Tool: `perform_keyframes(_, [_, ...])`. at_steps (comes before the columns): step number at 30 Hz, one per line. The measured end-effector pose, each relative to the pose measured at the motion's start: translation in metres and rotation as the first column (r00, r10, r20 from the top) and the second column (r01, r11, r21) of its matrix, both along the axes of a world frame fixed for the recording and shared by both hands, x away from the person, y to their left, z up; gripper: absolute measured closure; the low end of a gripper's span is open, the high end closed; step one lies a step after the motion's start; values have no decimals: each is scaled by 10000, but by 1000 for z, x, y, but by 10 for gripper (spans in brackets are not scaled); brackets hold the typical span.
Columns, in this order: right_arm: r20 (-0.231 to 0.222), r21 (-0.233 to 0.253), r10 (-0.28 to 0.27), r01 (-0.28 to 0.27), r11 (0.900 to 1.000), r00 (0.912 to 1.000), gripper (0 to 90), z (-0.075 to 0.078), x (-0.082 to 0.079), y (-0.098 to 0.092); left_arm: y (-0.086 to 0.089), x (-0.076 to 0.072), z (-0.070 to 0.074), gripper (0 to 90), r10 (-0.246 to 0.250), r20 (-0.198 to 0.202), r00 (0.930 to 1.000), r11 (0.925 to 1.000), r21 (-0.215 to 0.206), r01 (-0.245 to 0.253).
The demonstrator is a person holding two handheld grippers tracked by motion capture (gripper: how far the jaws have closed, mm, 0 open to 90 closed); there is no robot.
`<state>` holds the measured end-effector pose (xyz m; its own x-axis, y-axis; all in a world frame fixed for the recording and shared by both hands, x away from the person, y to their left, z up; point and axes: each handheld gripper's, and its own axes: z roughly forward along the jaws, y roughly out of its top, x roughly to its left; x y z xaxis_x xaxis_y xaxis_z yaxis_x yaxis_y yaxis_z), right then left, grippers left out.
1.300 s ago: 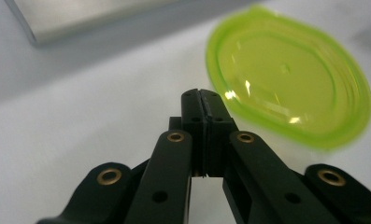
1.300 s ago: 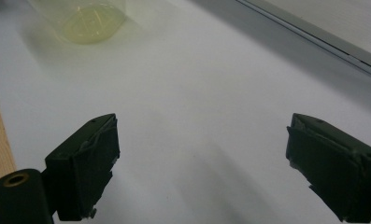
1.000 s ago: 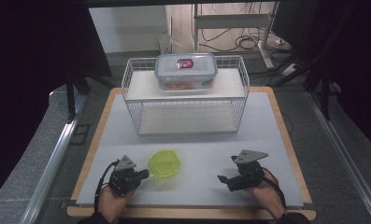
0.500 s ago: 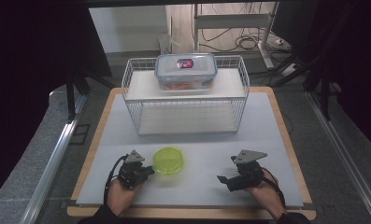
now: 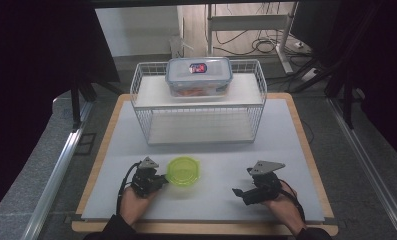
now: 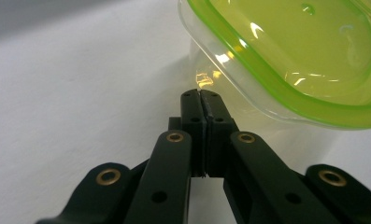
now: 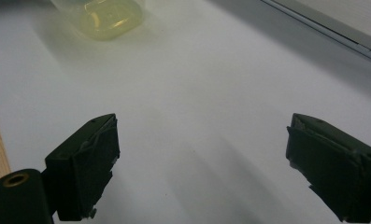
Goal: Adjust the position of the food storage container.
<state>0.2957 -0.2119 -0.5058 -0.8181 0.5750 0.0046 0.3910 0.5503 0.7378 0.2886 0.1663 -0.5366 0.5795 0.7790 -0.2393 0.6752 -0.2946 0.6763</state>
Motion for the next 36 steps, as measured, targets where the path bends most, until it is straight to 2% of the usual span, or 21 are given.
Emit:
perform_keyframes(13, [-84,24,-172,173,9998,9998,94,0,2,-2,-40,9,0,895,-938,88,9956,9952,292,935])
perform_keyframes(18, [-162,112,-447,449,9989,9989,93,1,4,-7,-61,9,0,895,-1438,119,9895,9890,383,1432])
perform_keyframes(21, [-167,171,-527,530,9984,9985,93,2,5,-8,-66,9,1,895,-1547,155,9878,9875,329,1541])
perform_keyframes(22, [-176,223,-568,572,9981,9982,94,2,5,-10,-69,10,1,895,-1710,286,9849,9847,389,1698])
perform_keyframes(26, [-206,275,-569,574,9980,9982,93,2,6,-10,-77,9,1,893,-1807,291,9831,9824,541,1790])
perform_keyframes(27, [-212,287,-556,562,9980,9982,93,2,6,-10,-78,8,1,887,-1739,324,9842,9837,526,1721])
perform_keyframes(28, [-214,293,-543,550,9981,9983,93,2,6,-11,-77,8,3,879,-1805,345,9830,9817,677,1779])
perform_keyframes(32, [-212,350,-538,545,9979,9983,90,3,6,-12,-68,3,12,793,-1544,792,9848,9858,791,1482])
perform_keyframes(33, [-246,413,-549,559,9976,9982,90,3,6,-13,-67,1,14,709,-1507,891,9845,9860,849,1433])
perform_keyframes(34, [-246,413,-549,559,9976,9982,90,3,6,-13,-65,-2,17,709,-1478,1054,9834,9851,1044,1369])
perform_keyframes(36, [-257,465,-577,588,9972,9980,90,3,7,-14,-61,-8,20,637,-1482,1437,9785,9817,1410,1280])
